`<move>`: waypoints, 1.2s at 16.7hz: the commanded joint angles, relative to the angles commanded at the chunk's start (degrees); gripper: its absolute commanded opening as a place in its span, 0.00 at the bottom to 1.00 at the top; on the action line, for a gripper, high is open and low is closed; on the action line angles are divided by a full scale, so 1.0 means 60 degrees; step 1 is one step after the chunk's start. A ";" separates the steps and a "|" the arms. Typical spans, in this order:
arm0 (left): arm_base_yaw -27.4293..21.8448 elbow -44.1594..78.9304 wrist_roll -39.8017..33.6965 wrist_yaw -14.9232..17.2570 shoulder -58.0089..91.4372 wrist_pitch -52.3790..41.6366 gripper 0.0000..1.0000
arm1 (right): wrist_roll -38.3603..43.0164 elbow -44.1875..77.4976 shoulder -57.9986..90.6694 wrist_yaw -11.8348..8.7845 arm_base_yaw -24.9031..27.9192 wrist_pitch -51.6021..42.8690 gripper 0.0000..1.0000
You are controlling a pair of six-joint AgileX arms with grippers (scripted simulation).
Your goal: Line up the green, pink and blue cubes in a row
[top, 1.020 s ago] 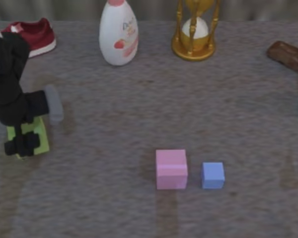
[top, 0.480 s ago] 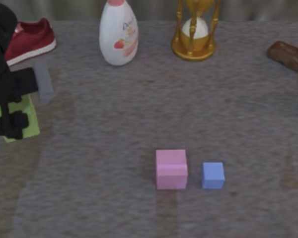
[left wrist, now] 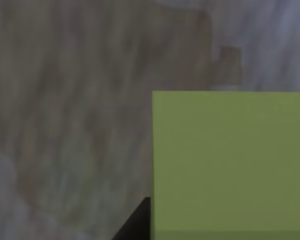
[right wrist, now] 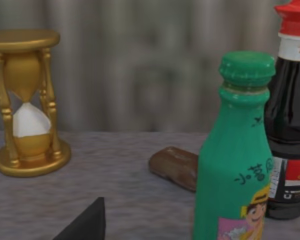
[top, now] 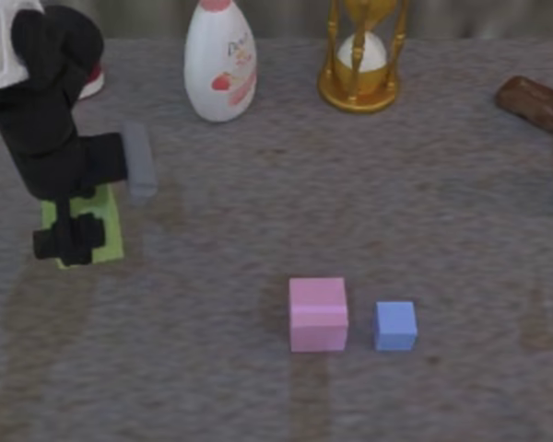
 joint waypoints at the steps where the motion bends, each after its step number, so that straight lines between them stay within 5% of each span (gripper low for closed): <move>1: -0.0524 -0.0037 -0.0192 -0.0002 -0.0087 -0.0047 0.00 | 0.0000 0.0000 0.0000 0.0000 0.0000 0.0000 1.00; 5: -0.2616 -0.0198 -0.0963 -0.0007 -0.0450 -0.0229 0.00 | 0.0000 0.0000 0.0000 0.0000 0.0000 0.0000 1.00; 8: -0.3441 -0.0287 -0.1319 -0.0006 -0.0631 -0.0313 0.00 | 0.0000 0.0000 0.0000 0.0000 0.0000 0.0000 1.00; 14: -0.3477 -0.0375 -0.1342 -0.0007 -0.0548 -0.0141 0.00 | 0.0000 0.0000 0.0000 0.0000 0.0000 0.0000 1.00; 20: -0.3534 -0.1538 -0.1419 -0.0007 0.0182 0.1840 0.00 | 0.0000 0.0000 0.0000 0.0000 0.0000 0.0000 1.00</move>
